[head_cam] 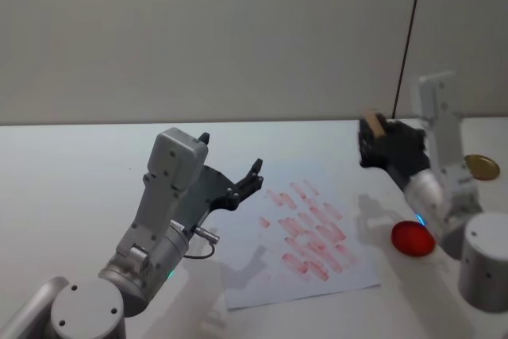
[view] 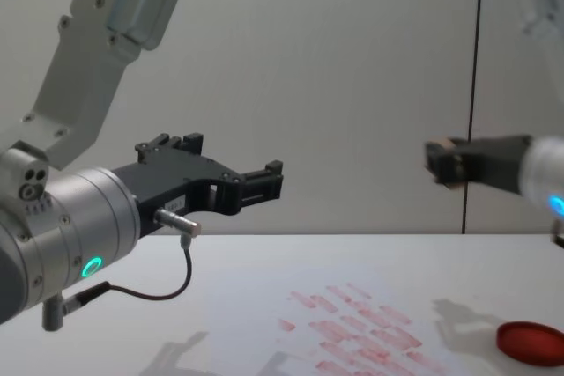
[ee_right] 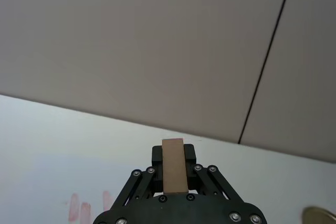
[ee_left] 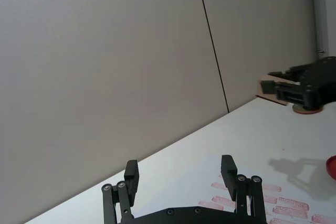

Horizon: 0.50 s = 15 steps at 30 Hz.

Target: Use the one hand to pick up the stamp and affix it onto the A4 paper.

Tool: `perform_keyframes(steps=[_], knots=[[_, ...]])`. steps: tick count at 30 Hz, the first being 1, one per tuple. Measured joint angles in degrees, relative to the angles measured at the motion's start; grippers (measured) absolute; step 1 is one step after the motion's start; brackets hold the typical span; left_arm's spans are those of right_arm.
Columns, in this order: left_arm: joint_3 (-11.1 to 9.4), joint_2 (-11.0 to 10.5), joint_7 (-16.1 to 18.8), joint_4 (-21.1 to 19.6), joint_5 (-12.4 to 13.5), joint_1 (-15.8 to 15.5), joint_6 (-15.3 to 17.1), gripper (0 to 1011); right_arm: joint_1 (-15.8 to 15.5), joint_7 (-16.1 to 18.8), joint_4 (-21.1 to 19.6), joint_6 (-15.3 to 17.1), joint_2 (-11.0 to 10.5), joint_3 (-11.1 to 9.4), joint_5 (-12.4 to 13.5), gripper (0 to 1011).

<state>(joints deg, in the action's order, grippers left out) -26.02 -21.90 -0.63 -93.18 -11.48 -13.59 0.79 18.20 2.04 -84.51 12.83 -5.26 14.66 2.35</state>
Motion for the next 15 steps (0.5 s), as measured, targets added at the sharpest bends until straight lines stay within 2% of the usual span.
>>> perform_keyframes(steps=[7,15], knots=[[0.0,0.0,0.0,0.0,0.0,0.0,0.0,993,-5.26,-1.89,-5.0,3.21,-2.55,-0.97,1.85,217],[0.0,0.0,0.0,0.0,0.0,0.0,0.0,993,-9.03,-3.11,-7.37,5.78,-4.43,-1.81,3.14,217]])
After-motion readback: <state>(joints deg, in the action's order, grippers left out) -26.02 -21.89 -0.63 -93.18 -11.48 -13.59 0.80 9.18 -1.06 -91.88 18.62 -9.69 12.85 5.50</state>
